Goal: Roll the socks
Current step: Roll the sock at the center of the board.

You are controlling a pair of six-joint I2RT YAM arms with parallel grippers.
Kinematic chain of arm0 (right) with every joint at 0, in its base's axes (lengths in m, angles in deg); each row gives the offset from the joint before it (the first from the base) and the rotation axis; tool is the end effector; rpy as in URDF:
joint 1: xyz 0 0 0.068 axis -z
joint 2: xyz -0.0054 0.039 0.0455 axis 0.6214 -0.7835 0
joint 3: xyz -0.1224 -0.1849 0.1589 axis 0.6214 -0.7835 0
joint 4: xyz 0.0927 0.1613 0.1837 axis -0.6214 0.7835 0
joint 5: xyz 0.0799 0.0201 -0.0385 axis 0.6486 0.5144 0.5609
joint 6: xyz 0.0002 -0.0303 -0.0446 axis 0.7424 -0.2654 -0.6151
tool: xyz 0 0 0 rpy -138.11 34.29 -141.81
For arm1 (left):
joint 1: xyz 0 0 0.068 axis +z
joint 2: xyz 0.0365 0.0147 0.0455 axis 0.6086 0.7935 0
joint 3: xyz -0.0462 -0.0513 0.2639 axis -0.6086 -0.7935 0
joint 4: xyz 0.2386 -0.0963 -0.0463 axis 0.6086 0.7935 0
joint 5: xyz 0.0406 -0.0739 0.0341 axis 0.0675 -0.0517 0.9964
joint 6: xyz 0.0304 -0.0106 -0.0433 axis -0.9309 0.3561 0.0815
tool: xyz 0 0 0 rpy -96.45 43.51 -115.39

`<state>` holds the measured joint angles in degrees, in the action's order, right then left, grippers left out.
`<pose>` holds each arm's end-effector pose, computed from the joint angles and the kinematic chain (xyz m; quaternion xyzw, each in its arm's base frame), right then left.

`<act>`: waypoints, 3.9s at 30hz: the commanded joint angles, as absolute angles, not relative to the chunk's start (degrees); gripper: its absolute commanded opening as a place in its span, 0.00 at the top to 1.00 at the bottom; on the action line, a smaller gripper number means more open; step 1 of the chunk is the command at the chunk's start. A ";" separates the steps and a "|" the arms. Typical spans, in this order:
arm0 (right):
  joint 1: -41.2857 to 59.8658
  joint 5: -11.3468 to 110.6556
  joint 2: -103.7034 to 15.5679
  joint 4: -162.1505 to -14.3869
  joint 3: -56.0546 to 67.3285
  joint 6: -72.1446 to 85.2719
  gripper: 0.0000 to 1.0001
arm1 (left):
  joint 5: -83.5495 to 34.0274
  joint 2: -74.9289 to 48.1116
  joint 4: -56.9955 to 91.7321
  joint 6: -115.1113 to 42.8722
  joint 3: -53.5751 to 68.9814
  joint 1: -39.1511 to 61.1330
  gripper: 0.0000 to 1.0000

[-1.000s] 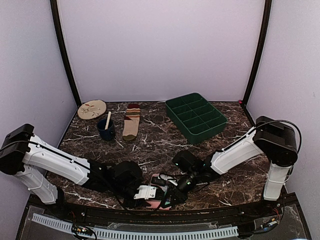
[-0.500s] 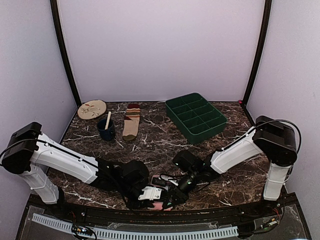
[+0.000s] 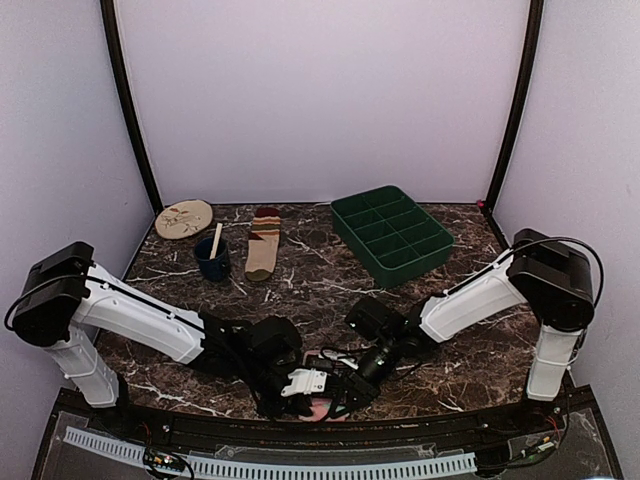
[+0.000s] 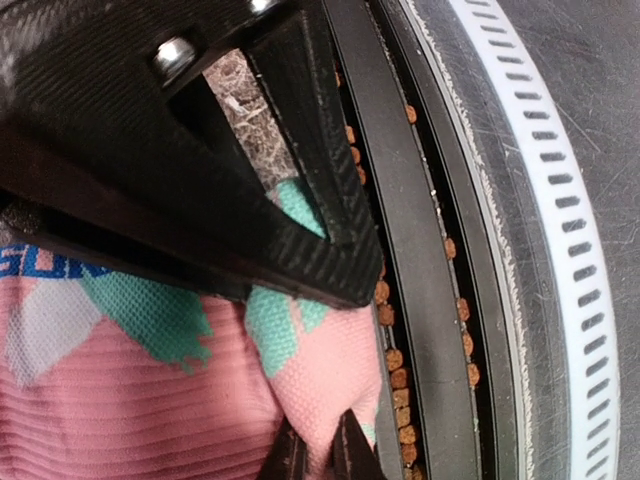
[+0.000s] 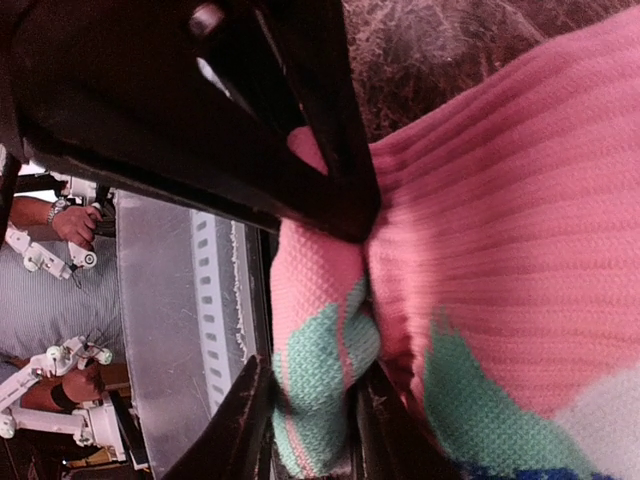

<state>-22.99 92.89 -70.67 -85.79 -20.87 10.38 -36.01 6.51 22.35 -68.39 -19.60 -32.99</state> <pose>0.1313 0.2987 0.1024 0.4705 -0.7459 -0.4669 0.0659 0.0926 -0.2971 0.1393 0.7056 0.6166 -0.2764 0.2134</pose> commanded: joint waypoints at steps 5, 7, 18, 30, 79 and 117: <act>-19.07 81.67 -69.70 -76.28 -25.97 8.64 0.71 | -38.74 11.04 23.91 -64.40 -19.13 -29.01 1.00; -18.58 81.03 -68.71 -76.45 -26.87 8.76 0.69 | -39.09 12.25 25.04 -64.39 -17.72 -28.04 1.00; -15.68 73.92 -59.64 -80.53 -32.78 10.95 0.64 | -43.26 17.82 30.05 -64.34 -11.86 -22.29 1.00; -13.35 62.27 -51.95 -78.84 -33.43 13.95 0.61 | -49.16 22.25 35.58 -66.43 -5.22 -19.56 1.00; -36.01 29.93 -58.71 -71.63 -15.81 -13.30 0.50 | -72.13 33.42 50.66 -68.19 7.71 -8.90 1.00; -35.96 39.78 -65.97 -68.93 -12.78 -14.42 1.00 | -70.21 31.69 46.95 -63.99 7.49 -8.62 0.84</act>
<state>-35.36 33.48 -63.41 -68.20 -12.63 -15.85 -74.39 33.44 50.04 -66.51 8.70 -9.10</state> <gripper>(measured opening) 0.138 0.133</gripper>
